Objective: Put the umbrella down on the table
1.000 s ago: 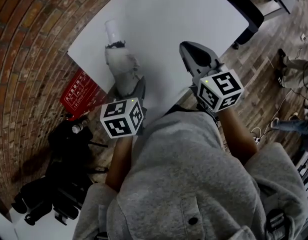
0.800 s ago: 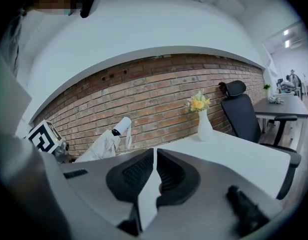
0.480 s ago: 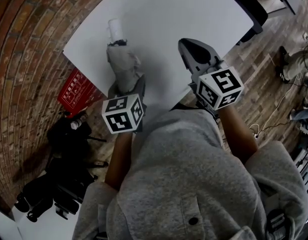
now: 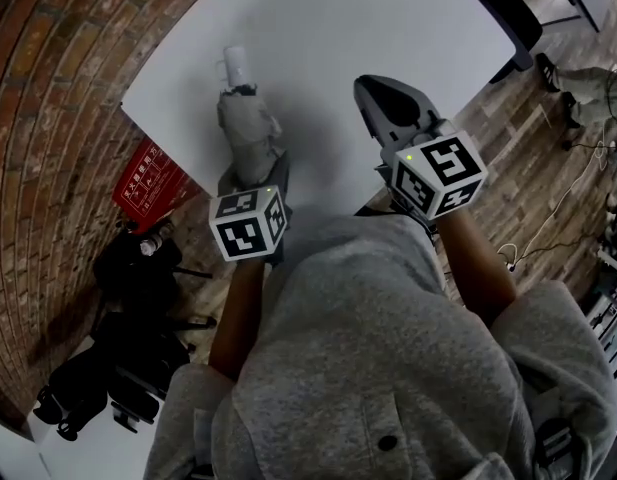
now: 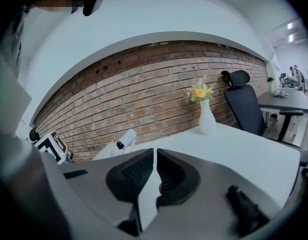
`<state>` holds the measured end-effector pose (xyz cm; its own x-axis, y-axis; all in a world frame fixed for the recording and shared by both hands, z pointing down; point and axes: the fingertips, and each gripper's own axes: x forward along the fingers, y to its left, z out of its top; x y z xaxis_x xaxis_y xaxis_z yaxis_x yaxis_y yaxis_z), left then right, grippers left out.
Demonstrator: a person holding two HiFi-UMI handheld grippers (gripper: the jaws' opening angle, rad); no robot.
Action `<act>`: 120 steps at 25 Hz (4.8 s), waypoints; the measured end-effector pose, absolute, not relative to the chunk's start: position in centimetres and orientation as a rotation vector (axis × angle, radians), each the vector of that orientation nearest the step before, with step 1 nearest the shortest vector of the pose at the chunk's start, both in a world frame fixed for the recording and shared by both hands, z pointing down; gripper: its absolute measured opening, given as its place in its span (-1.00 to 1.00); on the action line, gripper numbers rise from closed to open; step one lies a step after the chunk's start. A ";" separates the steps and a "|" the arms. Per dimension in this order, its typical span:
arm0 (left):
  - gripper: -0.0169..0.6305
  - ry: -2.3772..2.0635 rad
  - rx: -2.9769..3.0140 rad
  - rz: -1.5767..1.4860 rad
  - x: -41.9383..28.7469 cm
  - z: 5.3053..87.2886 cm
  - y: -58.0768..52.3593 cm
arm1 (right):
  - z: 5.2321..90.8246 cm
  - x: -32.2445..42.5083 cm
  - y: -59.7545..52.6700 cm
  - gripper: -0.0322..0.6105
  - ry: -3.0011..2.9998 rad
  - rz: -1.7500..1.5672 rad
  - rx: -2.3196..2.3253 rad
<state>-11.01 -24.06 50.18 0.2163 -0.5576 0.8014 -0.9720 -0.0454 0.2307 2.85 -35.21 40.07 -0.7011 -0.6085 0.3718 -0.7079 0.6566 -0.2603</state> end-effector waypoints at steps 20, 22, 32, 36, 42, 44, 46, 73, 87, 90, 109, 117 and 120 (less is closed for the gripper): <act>-0.21 -1.362 1.626 0.767 -11.0 56.0 -24.3 | 42.8 0.9 -37.8 -0.79 -2.585 0.639 0.969; -0.21 -1.360 1.618 0.776 -11.0 56.3 -24.5 | 43.1 0.9 -37.9 -0.79 -2.582 0.647 0.962; -0.20 -1.352 1.589 0.847 -11.4 57.4 -24.9 | 44.1 0.3 -38.9 -0.79 -2.572 0.680 0.939; -0.17 -1.340 1.579 0.906 -11.3 57.7 -24.7 | 44.3 -0.1 -38.9 -0.79 -2.577 0.688 0.933; -0.09 -1.351 1.546 0.967 -11.1 57.9 -24.8 | 44.0 -0.3 -38.8 -0.79 -2.588 0.680 0.932; -0.08 -1.359 1.545 0.986 -11.0 58.0 -24.6 | 43.8 0.0 -38.7 -0.79 -2.589 0.675 0.939; -0.05 -1.342 1.548 0.988 -10.7 58.1 -24.3 | 43.6 0.4 -38.6 -0.79 -2.589 0.673 0.950; 0.04 -1.417 1.795 0.637 -12.6 48.1 -16.6 | 34.1 3.7 -26.9 -0.79 -2.651 0.379 1.167; -0.80 -1.784 1.960 0.524 -17.7 39.0 -7.9 | 33.0 0.6 -14.5 -0.79 -2.645 0.314 1.205; -0.87 -1.820 1.971 0.472 -18.5 37.8 -5.9 | 32.7 0.1 -12.1 -0.79 -2.643 0.295 1.214; -0.90 -1.744 2.083 0.393 -18.0 36.3 1.3 | 31.5 -0.7 -3.7 -0.79 -2.607 0.186 1.298; -0.90 -1.733 2.087 0.402 -17.4 36.3 1.0 | 31.0 0.1 -3.9 -0.79 -2.609 0.171 1.309; -0.90 -1.729 2.090 0.406 -17.1 36.2 0.6 | 31.0 0.6 -4.2 -0.79 -2.606 0.171 1.318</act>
